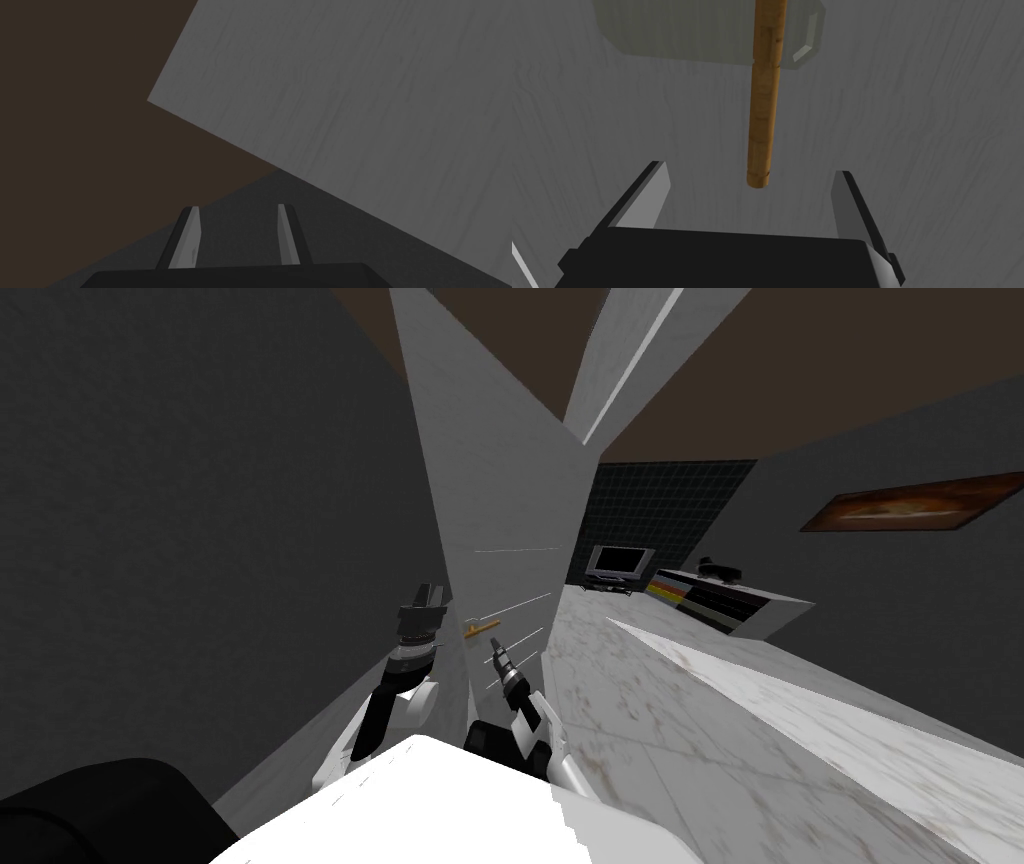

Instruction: Push the door open

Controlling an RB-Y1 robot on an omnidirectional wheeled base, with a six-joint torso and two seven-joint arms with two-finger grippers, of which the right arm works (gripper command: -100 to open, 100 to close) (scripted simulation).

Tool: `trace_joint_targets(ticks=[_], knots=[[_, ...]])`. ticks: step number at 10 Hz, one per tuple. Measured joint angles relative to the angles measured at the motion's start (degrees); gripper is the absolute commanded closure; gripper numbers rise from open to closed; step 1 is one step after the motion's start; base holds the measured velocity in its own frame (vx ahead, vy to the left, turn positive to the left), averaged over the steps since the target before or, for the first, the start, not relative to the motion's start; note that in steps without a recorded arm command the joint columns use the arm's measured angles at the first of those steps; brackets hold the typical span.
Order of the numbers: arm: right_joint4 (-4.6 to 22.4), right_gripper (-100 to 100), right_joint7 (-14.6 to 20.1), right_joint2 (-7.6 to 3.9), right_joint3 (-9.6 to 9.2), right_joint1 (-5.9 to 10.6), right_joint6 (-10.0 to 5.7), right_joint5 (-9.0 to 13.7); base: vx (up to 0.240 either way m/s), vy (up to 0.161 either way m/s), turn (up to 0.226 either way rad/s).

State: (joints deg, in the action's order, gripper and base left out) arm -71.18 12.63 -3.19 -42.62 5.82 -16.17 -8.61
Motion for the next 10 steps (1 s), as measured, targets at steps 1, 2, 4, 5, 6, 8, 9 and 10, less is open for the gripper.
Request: trace_joint_targets(ticks=[1, 2, 4, 5, 6, 8, 9, 10], knots=[[0.29, -100, -0.14, 0.24, 0.24, 0.16, -0.07, 0.00, 0.178, 0.207, 0.032], [0.67, -100, -0.30, 0.63, 0.50, 0.35, -0.16, -0.01, 0.194, 0.207, 0.031], [0.99, -100, -0.51, 1.64, 0.97, 0.60, -0.24, 0.03, 0.129, 0.113, 0.015], [0.98, 100, -0.53, 1.72, 0.99, 0.64, -0.22, 0.03, -0.010, -0.005, -0.004], [0.98, 100, -0.52, 1.68, 0.97, 0.63, -0.23, 0.03, -0.023, -0.024, 0.005], [0.91, 100, -0.46, 1.74, 1.03, 0.72, -0.30, 0.06, -0.019, -0.019, 0.001], [0.99, 100, -0.47, 1.67, 1.00, 0.64, -0.25, 0.05, -0.010, -0.009, -0.005], [1.05, 100, -0.47, 1.61, 0.99, 0.57, -0.21, 0.04, 0.000, 0.000, 0.000]])
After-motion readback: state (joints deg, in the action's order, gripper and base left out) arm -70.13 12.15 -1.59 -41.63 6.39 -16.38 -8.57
